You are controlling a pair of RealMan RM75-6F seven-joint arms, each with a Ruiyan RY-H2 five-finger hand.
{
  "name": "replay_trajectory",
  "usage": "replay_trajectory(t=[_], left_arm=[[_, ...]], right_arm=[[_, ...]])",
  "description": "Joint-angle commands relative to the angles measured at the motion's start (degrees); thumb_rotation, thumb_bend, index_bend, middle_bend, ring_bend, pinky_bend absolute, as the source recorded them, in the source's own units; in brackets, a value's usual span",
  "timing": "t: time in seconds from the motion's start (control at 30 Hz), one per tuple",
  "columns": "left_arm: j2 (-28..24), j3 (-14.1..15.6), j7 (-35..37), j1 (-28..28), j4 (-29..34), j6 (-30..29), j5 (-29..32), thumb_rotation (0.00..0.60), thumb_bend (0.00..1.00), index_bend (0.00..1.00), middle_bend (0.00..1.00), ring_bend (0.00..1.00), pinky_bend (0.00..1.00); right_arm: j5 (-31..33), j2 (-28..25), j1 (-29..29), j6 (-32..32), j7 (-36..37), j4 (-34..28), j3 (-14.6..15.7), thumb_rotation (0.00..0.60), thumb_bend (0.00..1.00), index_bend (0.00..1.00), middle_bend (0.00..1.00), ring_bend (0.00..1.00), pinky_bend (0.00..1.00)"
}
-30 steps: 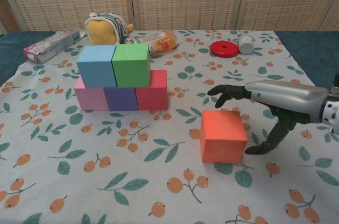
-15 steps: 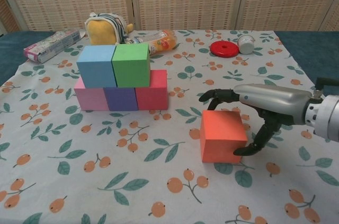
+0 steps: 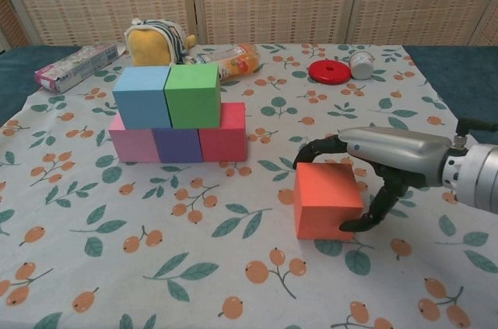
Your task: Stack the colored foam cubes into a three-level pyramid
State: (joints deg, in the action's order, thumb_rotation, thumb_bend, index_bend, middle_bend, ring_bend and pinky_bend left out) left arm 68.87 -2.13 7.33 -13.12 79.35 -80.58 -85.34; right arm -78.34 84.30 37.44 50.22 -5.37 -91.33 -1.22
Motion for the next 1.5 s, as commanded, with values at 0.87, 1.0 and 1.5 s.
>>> replay_trajectory(t=[0.87, 1.0, 1.5], left_arm=[[-1.3, -0.4, -3.6, -0.6, 3.1, 1.0, -1.1, 0.6, 0.32, 0.17, 0.1, 0.03, 0.12], [-1.5, -0.4, -4.5, -0.7, 4.0, 1.0, -1.4, 0.6, 0.32, 0.17, 0.1, 0.03, 0.12], [-1.5, -0.4, -4.8, -0.8, 4.5, 1.9, -0.9, 0.6, 0.31, 0.17, 0.1, 0.03, 0.12]], right_arm=[[3.0, -15.1, 10.0, -7.4, 5.7, -11.2, -13.3, 0.6, 0.12, 0.32, 0.33, 0.19, 0.13], [5.9, -15.8, 14.8, -12.4, 7.5, -10.0, -16.6, 0.6, 0.12, 0.32, 0.33, 0.19, 0.13], [16.3, -8.0, 30.3, -23.0, 7.5, 4.7, -21.0, 0.6, 0.12, 0.31, 0.33, 0.17, 0.13]])
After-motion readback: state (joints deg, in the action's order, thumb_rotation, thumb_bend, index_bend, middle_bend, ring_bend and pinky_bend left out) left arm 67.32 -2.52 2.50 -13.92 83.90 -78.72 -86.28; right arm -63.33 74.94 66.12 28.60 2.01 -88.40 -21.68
